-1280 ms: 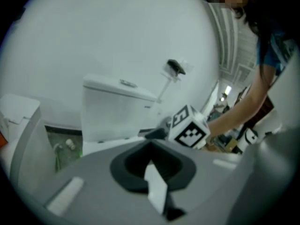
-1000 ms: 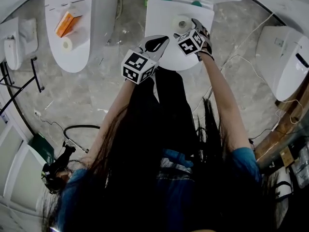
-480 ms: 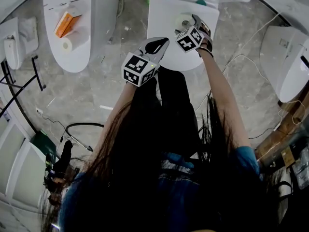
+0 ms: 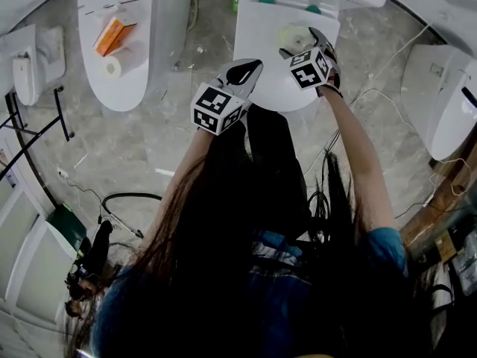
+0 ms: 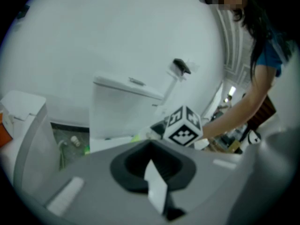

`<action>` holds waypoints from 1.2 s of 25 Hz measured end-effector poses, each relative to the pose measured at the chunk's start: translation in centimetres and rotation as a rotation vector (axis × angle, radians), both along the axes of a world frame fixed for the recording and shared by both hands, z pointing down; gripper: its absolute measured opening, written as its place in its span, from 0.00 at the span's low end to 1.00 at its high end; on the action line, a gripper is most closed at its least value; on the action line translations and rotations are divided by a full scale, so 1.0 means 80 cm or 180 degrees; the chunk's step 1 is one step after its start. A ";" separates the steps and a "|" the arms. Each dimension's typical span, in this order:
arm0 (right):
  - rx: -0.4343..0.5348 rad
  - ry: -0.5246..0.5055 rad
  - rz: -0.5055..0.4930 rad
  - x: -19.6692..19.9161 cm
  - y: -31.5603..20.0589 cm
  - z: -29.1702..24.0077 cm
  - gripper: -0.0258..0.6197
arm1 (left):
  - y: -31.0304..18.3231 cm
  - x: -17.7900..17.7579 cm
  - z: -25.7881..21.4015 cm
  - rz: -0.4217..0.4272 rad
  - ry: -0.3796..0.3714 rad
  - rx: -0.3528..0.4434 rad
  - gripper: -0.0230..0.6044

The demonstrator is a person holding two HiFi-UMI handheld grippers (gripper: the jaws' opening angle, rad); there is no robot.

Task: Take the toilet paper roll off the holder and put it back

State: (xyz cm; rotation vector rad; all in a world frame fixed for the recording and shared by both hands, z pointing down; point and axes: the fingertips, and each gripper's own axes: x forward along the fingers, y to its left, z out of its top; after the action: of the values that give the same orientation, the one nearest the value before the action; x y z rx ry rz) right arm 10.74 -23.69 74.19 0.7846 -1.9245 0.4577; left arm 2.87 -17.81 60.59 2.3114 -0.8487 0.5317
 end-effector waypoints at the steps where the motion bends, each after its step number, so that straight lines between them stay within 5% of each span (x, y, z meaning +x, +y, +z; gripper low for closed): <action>1: 0.0019 -0.0035 0.0003 0.002 0.003 -0.017 0.74 | 0.001 -0.002 -0.005 -0.0005 -0.0010 0.0013 0.03; 14: 0.0184 -0.0606 0.0575 0.013 0.100 -0.215 0.74 | 0.035 -0.025 -0.074 -0.0005 0.0020 0.0140 0.03; 30: 0.0408 -0.0834 0.1171 0.006 0.140 -0.272 0.74 | 0.048 -0.010 -0.118 0.0168 0.0042 0.0329 0.02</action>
State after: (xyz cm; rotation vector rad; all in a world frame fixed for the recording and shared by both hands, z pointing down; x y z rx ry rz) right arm 11.26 -12.46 52.44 1.2227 -2.0691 0.6929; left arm 2.03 -14.01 51.14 2.4343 -0.8286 0.5053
